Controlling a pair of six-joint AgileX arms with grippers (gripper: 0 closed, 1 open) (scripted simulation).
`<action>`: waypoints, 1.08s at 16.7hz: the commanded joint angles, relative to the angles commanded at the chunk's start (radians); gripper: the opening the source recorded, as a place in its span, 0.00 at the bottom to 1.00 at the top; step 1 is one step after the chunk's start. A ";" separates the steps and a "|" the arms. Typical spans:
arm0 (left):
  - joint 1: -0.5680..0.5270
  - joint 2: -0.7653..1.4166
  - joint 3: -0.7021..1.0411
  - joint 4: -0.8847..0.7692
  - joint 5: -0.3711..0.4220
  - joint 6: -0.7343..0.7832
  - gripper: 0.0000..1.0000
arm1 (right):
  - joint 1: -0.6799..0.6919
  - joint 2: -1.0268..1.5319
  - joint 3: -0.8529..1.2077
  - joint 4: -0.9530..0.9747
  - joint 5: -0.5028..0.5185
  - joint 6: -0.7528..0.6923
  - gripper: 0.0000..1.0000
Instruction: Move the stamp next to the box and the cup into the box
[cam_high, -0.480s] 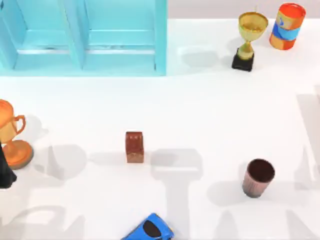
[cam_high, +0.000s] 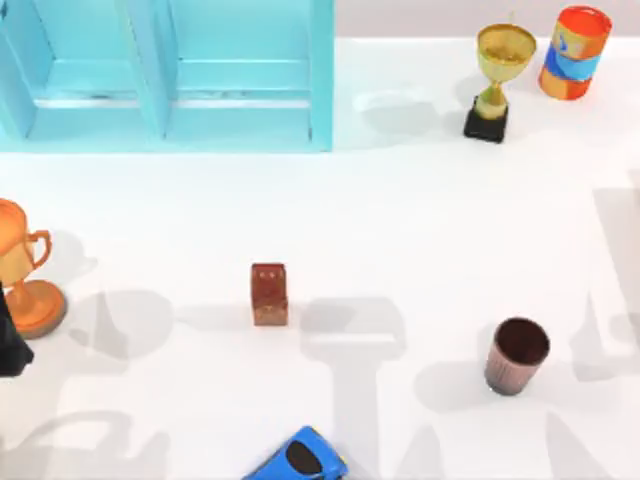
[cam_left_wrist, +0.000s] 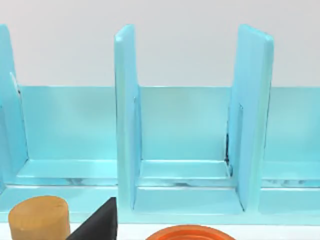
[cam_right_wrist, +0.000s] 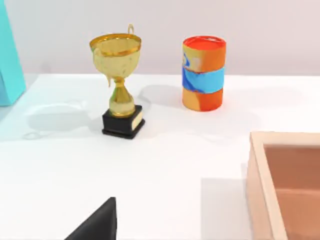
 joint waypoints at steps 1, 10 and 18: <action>0.000 0.000 0.000 0.000 0.000 0.000 1.00 | 0.025 0.055 0.051 -0.043 0.000 0.013 1.00; 0.000 0.000 0.000 0.000 0.000 0.000 1.00 | 0.326 0.755 0.830 -0.457 -0.011 0.248 1.00; 0.000 0.000 0.000 0.000 0.000 0.000 1.00 | 0.592 1.512 1.719 -0.796 -0.005 0.571 1.00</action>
